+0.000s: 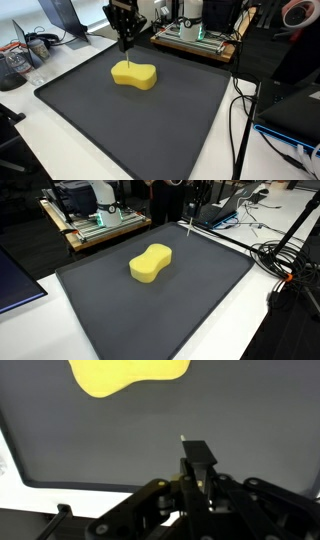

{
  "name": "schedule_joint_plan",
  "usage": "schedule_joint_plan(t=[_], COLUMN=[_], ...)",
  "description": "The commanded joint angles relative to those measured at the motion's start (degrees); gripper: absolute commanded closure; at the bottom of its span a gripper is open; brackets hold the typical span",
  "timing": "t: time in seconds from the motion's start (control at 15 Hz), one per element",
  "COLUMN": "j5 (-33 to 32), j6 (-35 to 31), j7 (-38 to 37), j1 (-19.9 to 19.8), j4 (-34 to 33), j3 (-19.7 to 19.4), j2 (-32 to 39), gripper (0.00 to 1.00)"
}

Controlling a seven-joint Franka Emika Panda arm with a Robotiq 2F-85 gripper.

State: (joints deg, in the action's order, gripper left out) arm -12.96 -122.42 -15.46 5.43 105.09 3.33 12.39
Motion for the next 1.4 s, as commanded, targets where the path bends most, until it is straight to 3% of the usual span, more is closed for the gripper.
schedule_joint_plan(t=[0.0, 0.2, 0.53, 0.87, 1.33], j5=[2.5, 4.6, 7.8, 8.4, 6.4], j6=[3.9, 5.7, 1.3, -6.5, -11.4], j7=[0.2, 1.2, 6.2, 8.4, 5.1], j1=[-1.2, -3.0, -5.9, -6.4, -6.9], j4=[-4.3, -5.7, -1.1, 8.1, 24.2], j3=[-1.9, -3.3, -4.4, -4.2, -5.2], j2=[2.2, 2.4, -1.0, -7.0, -18.4], gripper=[0.97, 0.97, 0.97, 0.97, 0.97])
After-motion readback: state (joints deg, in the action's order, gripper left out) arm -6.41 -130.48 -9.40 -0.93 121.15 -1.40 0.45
